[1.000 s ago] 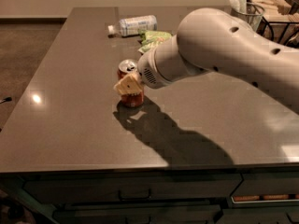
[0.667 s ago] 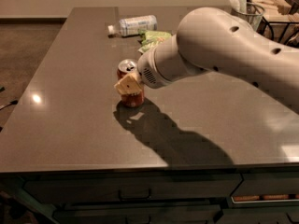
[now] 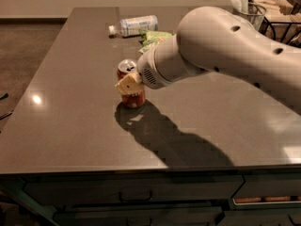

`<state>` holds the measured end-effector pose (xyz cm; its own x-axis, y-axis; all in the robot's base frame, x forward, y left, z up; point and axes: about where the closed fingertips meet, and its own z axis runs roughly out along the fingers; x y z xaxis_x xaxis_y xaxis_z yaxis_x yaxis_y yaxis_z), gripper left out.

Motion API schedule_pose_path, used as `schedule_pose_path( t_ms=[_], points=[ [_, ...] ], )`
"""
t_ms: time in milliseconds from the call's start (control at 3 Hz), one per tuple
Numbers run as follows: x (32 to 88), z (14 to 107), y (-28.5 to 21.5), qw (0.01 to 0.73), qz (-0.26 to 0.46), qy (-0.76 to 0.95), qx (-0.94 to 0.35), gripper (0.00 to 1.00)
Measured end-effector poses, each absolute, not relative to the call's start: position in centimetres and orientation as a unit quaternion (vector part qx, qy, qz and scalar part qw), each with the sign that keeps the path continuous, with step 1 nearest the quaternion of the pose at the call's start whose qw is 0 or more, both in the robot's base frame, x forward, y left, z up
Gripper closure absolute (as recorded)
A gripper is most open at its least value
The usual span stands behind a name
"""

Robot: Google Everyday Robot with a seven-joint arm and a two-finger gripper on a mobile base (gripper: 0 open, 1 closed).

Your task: Pick coke can

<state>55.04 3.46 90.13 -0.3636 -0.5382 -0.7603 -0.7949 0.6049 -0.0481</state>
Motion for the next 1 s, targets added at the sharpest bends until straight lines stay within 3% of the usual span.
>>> schedule_pose_path(
  t_ms=[1000],
  points=[
    [55.7, 96.1, 4.8, 0.41, 0.211, 0.785, -0.413, 1.0]
  ],
)
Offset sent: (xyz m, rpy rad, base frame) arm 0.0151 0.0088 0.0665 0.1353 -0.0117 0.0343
